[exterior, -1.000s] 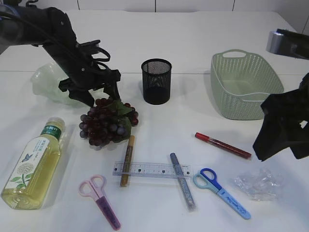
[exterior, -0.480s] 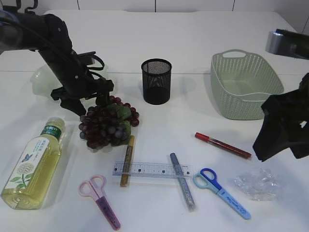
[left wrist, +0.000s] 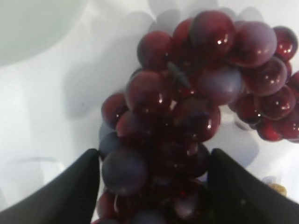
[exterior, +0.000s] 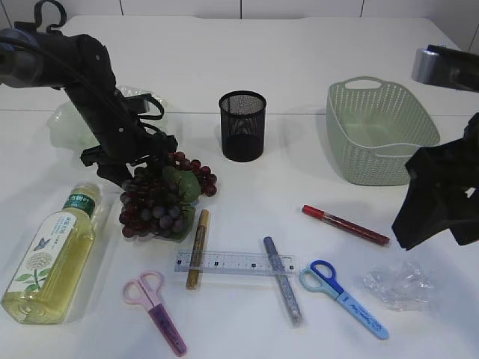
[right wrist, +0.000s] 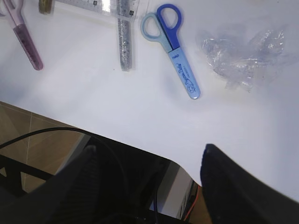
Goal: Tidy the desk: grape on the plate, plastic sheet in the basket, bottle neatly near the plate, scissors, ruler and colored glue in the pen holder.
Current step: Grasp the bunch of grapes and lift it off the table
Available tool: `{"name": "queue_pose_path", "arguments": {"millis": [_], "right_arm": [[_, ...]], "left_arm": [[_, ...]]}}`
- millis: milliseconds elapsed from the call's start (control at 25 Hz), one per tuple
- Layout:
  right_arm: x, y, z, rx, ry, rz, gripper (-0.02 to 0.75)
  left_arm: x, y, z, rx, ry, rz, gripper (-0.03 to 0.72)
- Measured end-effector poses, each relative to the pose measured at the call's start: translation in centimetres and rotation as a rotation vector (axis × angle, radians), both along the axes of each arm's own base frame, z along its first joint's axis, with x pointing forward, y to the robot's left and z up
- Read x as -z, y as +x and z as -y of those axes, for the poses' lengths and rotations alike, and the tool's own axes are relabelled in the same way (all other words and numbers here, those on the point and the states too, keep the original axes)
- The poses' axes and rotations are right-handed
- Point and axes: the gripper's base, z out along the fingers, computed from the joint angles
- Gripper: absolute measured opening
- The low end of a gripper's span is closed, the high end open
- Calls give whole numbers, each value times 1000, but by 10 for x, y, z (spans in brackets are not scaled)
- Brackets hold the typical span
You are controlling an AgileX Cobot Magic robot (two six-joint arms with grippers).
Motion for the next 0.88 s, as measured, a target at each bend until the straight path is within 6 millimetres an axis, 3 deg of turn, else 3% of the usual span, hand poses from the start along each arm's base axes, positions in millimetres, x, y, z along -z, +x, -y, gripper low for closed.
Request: {"name": "queue_pose_path", "arguments": {"millis": [240,360,560,880], "right_arm": [[0,0,0,0,0,0,530],[0,0,0,0,0,0,530],[0,0,0,-3,0,1,530],[0,0,0,-7,-1,2,530]], "left_arm": [[-2,1,0,0,-2,9,271],[-3,2,1,8,-4,24,189],[-4,2,2,48,-18,29,113],[-15,-5,4,127,-44,-6,87]]}}
